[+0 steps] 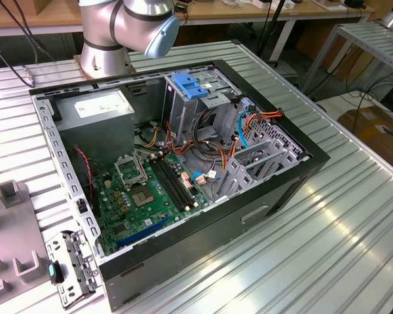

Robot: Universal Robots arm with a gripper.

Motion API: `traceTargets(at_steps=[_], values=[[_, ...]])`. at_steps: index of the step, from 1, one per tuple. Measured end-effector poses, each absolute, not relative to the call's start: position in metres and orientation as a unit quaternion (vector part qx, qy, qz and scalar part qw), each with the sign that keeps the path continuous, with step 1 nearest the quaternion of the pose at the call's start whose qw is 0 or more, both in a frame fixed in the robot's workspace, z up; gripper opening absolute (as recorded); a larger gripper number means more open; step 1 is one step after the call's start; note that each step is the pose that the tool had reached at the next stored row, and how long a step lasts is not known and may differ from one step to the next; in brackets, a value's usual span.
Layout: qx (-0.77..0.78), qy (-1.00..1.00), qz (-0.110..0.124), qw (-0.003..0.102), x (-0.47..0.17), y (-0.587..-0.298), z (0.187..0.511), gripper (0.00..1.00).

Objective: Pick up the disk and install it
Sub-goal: 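Reach for the disk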

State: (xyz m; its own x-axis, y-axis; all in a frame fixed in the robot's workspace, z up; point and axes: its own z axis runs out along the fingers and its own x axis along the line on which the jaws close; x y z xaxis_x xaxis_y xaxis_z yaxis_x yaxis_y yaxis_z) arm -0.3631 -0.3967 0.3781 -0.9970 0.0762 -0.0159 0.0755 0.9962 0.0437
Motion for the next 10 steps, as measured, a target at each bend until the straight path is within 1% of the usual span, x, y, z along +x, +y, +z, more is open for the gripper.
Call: traceTargets(at_steps=[10], values=[[0.038, 0.999, 0.022, 0.009, -0.386, -0.397, 0.377, 0.11]])
